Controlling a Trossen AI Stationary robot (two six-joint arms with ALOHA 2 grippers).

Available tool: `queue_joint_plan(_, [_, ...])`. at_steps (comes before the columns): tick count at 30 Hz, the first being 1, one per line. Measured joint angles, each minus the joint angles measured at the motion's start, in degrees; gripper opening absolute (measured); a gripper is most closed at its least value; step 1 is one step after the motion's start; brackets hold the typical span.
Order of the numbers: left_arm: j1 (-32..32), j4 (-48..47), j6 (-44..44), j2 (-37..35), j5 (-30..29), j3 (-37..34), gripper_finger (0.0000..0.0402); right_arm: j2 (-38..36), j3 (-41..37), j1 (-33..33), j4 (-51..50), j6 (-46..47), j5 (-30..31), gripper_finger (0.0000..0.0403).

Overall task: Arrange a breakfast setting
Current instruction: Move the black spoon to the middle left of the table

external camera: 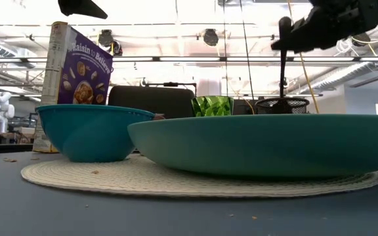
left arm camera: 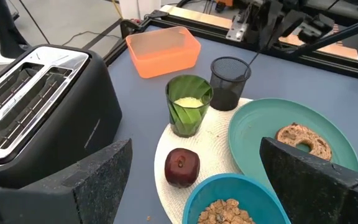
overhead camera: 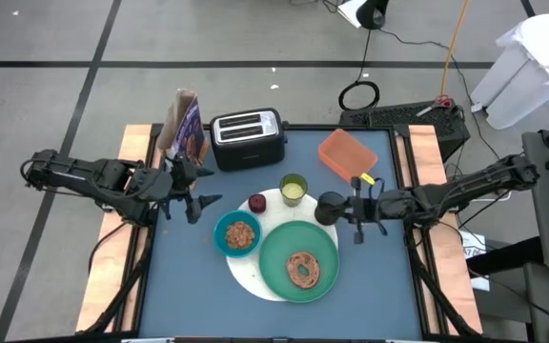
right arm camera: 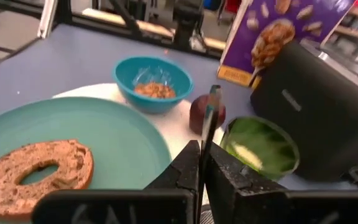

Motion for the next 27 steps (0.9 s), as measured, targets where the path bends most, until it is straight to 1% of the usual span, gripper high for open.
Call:
queue_joint_plan(7, [0.0,0.0,0.0,0.0,0.0,0.0,0.0358,-5.3,0.0,0.0,0.2,-5.4,4.3,0.0006])
queue_joint_plan(10, [0.0,0.0,-0.5,0.0,0.0,0.0,0.0358,-7.2,0.0,0.0,0.6,-8.3,4.7,0.0006])
queue_joint_plan(13, [0.0,0.0,-1.2,0.0,0.0,0.0,0.0358,-8.7,0.0,0.0,3.0,-11.9,4.7,0.0005])
queue_joint_plan(18, [0.0,1.3,-4.1,0.1,0.0,0.0,0.0358,-9.8,0.0,0.0,9.7,-21.0,4.6,0.0005])
queue_joint_plan(22, [0.0,6.1,-6.5,1.2,-0.1,0.0,0.0358,-9.9,0.0,0.0,15.0,-28.3,4.5,0.0005])
queue_joint_plan(27, [0.0,17.3,-11.2,5.3,-0.1,0.0,0.0358,-9.5,0.0,0.0,20.2,-39.5,4.3,0.0005])
